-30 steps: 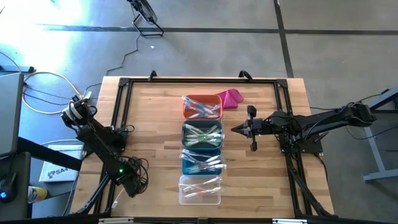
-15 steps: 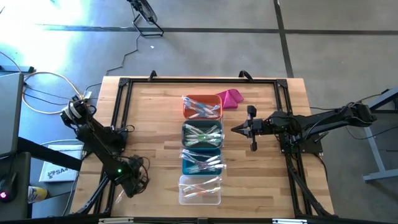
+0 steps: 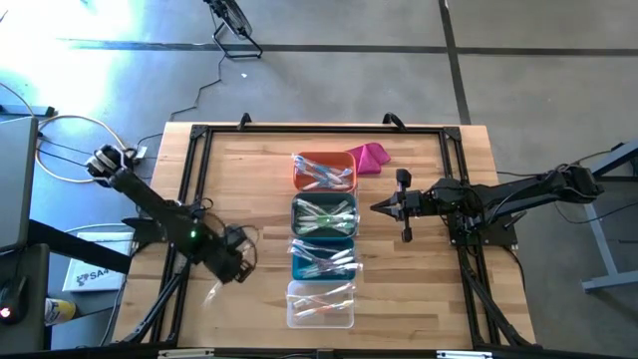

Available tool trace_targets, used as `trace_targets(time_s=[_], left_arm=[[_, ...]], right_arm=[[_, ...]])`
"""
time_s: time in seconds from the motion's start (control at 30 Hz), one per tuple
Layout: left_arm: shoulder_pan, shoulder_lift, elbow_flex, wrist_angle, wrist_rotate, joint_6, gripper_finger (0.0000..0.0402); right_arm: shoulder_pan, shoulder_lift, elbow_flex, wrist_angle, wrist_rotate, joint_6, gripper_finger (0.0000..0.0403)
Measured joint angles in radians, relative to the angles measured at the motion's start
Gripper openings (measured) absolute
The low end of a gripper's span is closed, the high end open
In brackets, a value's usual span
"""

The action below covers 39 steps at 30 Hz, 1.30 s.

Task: Pick & Place Toothbrushes
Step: Put the orange toothbrush into the transparent bin

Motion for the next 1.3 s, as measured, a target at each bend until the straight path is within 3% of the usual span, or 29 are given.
trace_targets(time_s=[0.2, 0.37, 0.7, 0.9, 1.03, 1.3], left_arm=[[0.162, -0.071, 0.118, 0.031, 0.004, 0.305, 0.0019], [0.252, -0.077, 0.241, 0.161, 0.002, 0.609, 0.0019], [0.301, -0.058, 0.326, 0.519, -0.037, 1.125, 0.0019], [0.301, 0.028, 0.325, 0.573, -0.068, 1.147, 0.0019], [0.301, 0.125, 0.324, 0.669, -0.033, 1.138, 0.0019], [0.299, 0.215, 0.323, 0.833, 0.009, 0.993, 0.0019]], right_arm=[[-0.002, 0.000, 0.000, -0.005, 0.000, -0.001, 0.0005], [-0.003, 0.000, 0.000, -0.006, 0.000, -0.015, 0.0005], [-0.003, 0.000, 0.000, -0.008, 0.000, -0.016, 0.0005], [-0.003, 0.000, 0.000, -0.009, 0.000, -0.021, 0.0005], [-0.003, 0.000, 0.000, -0.009, 0.000, -0.021, 0.0005], [-0.003, 0.000, 0.000, -0.016, 0.000, -0.021, 0.0005]])
